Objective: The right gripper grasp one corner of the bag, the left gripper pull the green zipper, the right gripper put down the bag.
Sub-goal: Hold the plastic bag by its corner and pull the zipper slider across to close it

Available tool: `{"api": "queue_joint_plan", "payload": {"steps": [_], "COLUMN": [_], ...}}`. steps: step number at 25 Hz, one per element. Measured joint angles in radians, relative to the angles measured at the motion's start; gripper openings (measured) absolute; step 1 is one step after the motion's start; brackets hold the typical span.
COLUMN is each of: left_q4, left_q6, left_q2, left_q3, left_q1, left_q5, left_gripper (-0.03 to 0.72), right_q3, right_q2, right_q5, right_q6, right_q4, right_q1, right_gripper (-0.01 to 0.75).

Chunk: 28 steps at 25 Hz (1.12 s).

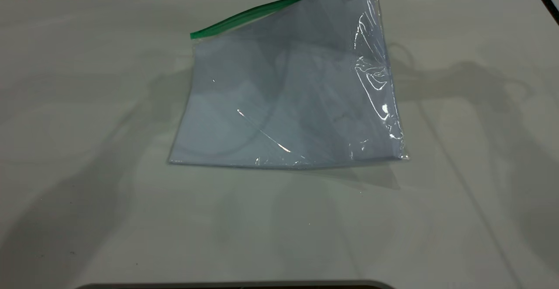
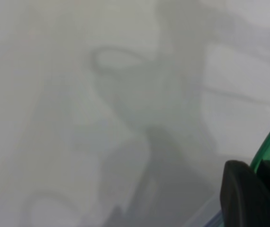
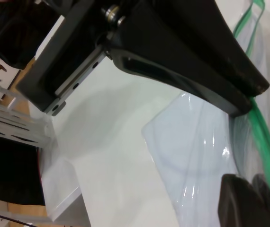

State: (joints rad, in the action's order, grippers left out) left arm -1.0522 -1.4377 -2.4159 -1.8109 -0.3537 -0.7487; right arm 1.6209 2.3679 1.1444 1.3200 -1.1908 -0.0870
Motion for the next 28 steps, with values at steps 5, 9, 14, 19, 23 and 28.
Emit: {"api": "queue_joint_plan", "payload": {"steps": [5,9,14,19,23,28], "left_q4": [-0.001,0.019,0.080,0.197,0.284,0.398], "left_q6": [0.001,0.001,0.026,0.091,0.151,0.245], "left_q2": [0.000,0.000,0.000,0.000,0.000,0.000], "left_q3": [0.000,0.000,0.000,0.000,0.000,0.000], "left_q1": [0.023,0.044,0.073,0.121,0.151,0.185], "left_q5": [-0.011,-0.019,-0.019,-0.006,-0.004,-0.006], "left_gripper": [0.051,0.051,0.051,0.051,0.051,0.052], "right_q3": [0.000,0.001,0.001,0.001,0.001,0.001], "right_q2": [0.000,0.000,0.000,0.000,0.000,0.000], "right_q5": [-0.002,-0.005,-0.004,0.005,0.006,0.006], "right_q6": [0.000,0.001,0.002,0.004,0.004,0.007], "right_q4": [-0.030,-0.048,-0.080,-0.106,-0.127,-0.150], "right_q1": [0.009,0.012,0.031,0.058,0.060,0.060], "right_gripper": [0.033,0.033,0.033,0.033,0.033,0.033]}}
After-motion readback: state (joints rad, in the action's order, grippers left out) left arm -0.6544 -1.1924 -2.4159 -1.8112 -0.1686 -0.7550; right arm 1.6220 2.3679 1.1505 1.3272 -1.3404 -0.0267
